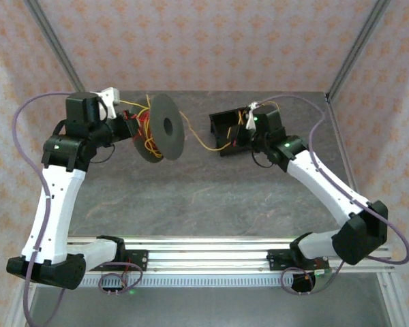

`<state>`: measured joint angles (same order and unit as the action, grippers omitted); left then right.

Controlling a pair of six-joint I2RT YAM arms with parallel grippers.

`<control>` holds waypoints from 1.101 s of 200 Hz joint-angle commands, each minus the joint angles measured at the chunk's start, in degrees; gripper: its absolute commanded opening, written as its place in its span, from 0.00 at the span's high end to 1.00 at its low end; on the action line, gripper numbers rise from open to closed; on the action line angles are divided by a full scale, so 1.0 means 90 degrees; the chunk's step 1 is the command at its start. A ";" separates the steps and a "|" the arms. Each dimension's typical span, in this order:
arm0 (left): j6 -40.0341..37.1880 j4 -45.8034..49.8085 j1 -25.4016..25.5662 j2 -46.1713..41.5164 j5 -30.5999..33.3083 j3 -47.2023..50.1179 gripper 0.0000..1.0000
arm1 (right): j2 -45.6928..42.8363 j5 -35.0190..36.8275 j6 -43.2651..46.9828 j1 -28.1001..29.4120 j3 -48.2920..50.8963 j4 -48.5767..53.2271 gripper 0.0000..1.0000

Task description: Wrap the cables

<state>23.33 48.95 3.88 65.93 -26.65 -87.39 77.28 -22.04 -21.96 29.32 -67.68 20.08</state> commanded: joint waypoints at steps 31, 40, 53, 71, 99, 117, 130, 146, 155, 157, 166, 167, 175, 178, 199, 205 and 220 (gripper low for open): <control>0.1454 -0.2024 -0.0295 -0.0129 0.1246 -0.0334 1.00 | 0.0059 -0.0782 -0.0039 0.0950 0.0894 -0.1451 1.00; 0.1528 -0.2181 -0.0305 -0.0040 0.1539 -0.0276 1.00 | -0.0027 -0.0896 -0.0004 0.1164 0.0956 -0.1587 1.00; 0.1626 -0.2530 -0.0296 0.0019 0.1990 -0.0026 1.00 | -0.0196 -0.0942 0.0103 0.1463 0.0965 -0.1635 1.00; 0.1558 -0.2816 -0.0295 0.0155 0.2486 0.0228 1.00 | -0.0383 -0.1007 0.0209 0.1811 0.0866 -0.1577 1.00; 0.1421 -0.3054 -0.0265 0.0431 0.3067 0.0551 1.00 | -0.0506 -0.1170 0.0334 0.2337 0.0545 -0.1429 1.00; 0.1315 -0.3230 -0.0233 0.0546 0.3396 0.0795 1.00 | -0.0458 -0.1232 0.0404 0.2653 0.0255 -0.1254 1.00; 0.1277 -0.3327 -0.0193 0.0621 0.3488 0.0940 1.00 | -0.0370 -0.1295 0.0396 0.2834 0.0053 -0.1211 1.00; 0.1153 -0.3350 -0.0054 0.0708 0.3637 0.1038 1.00 | -0.0251 -0.1351 0.0370 0.3021 -0.0191 -0.1214 1.00; 0.1009 -0.3340 0.0088 0.0754 0.3803 0.1058 1.00 | -0.0177 -0.1376 0.0352 0.3093 -0.0332 -0.1219 1.00; 0.0971 -0.3335 0.0138 0.0771 0.3839 0.1058 1.00 | -0.0153 -0.1378 0.0338 0.3118 -0.0363 -0.1228 1.00; 0.0923 -0.3321 0.0289 0.0817 0.3987 0.1068 1.00 | -0.0078 -0.1430 0.0280 0.3154 -0.0503 -0.1272 1.00; 0.0835 -0.3325 0.0310 0.0828 0.3997 0.1063 1.00 | -0.0070 -0.1439 0.0271 0.3156 -0.0515 -0.1273 1.00; 0.0703 -0.3298 0.0414 0.0875 0.4052 0.1069 1.00 | 0.0006 -0.1451 0.0183 0.3177 -0.0632 -0.1341 1.00; 0.0682 -0.3294 0.0472 0.0884 0.4063 0.1072 1.00 | 0.0031 -0.1456 0.0133 0.3176 -0.0677 -0.1366 1.00; 0.0641 -0.3352 0.0742 0.0948 0.4087 0.1192 1.00 | 0.0240 -0.1319 -0.0207 0.3183 -0.0921 -0.1574 1.00; 0.0624 -0.3352 0.0836 0.0968 0.4085 0.1218 1.00 | 0.0316 -0.1177 -0.0313 0.3179 -0.0992 -0.1576 1.00; 0.0619 -0.3376 0.1050 0.0999 0.3997 0.1266 1.00 | 0.0577 -0.0713 -0.0562 0.3173 -0.1223 -0.1510 1.00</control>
<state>30.24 28.67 11.22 74.61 3.53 -76.20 80.47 -30.28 -22.48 56.60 -74.15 8.10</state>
